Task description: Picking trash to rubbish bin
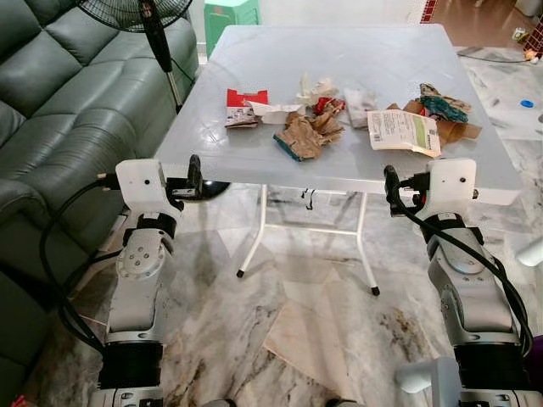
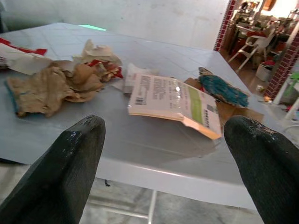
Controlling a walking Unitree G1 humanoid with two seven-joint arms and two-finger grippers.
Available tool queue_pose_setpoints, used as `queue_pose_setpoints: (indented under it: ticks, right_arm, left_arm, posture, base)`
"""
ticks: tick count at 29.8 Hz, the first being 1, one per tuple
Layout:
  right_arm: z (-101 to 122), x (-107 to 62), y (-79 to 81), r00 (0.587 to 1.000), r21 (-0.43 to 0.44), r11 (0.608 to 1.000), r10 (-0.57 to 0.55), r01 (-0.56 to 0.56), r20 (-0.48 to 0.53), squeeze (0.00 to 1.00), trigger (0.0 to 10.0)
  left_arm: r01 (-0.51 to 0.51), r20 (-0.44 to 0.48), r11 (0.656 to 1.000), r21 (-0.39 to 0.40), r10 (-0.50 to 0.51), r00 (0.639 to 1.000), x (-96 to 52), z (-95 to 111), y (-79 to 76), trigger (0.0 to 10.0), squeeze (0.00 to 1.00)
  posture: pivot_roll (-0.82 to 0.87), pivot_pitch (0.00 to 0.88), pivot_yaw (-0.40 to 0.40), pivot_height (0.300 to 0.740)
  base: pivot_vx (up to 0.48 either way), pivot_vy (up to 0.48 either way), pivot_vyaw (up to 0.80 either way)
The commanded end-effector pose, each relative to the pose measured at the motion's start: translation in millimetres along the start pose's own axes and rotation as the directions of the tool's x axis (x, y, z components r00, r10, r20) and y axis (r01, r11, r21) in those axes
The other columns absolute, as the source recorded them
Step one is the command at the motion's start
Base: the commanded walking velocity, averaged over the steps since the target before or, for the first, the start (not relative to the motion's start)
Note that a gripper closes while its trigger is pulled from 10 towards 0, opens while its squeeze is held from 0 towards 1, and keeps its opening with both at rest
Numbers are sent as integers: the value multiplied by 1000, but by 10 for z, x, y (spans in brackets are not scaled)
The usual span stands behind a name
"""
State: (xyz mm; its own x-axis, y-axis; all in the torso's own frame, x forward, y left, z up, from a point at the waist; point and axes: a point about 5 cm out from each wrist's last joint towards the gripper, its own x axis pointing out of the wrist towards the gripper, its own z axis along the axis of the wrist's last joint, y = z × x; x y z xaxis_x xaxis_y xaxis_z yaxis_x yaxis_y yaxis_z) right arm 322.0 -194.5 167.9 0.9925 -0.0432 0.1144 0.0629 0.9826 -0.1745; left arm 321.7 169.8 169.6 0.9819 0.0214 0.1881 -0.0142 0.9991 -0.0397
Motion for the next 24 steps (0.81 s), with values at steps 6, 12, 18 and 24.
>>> queue_pose_setpoints:
  ticks: [6,12,18,24]
  right_arm:
    - [70,4,4,999,-11,1000,0,1,32,0,10000]
    - [72,-12,45,999,-1,1000,9,-8,39,0,10000]
    - [81,-20,82,999,9,1000,15,-16,46,0,10000]
    - [106,-6,125,998,14,999,34,-35,59,0,10000]
  left_arm:
    - [-21,-2,1000,17,21,1000,30,12,38,10000,0]
    - [-33,-3,999,17,33,999,55,22,72,10000,0]
    - [-27,-4,999,21,27,1000,73,35,87,10000,0]
    - [-3,10,1000,25,3,1000,59,56,58,10000,0]
  posture:
    - [-62,92,37,740]
    - [-61,88,46,740]
    - [-54,90,49,740]
    - [-50,94,48,740]
  base:
    - [0,0,0]
    - [0,0,0]
    - [0,0,0]
    - [140,0,0]
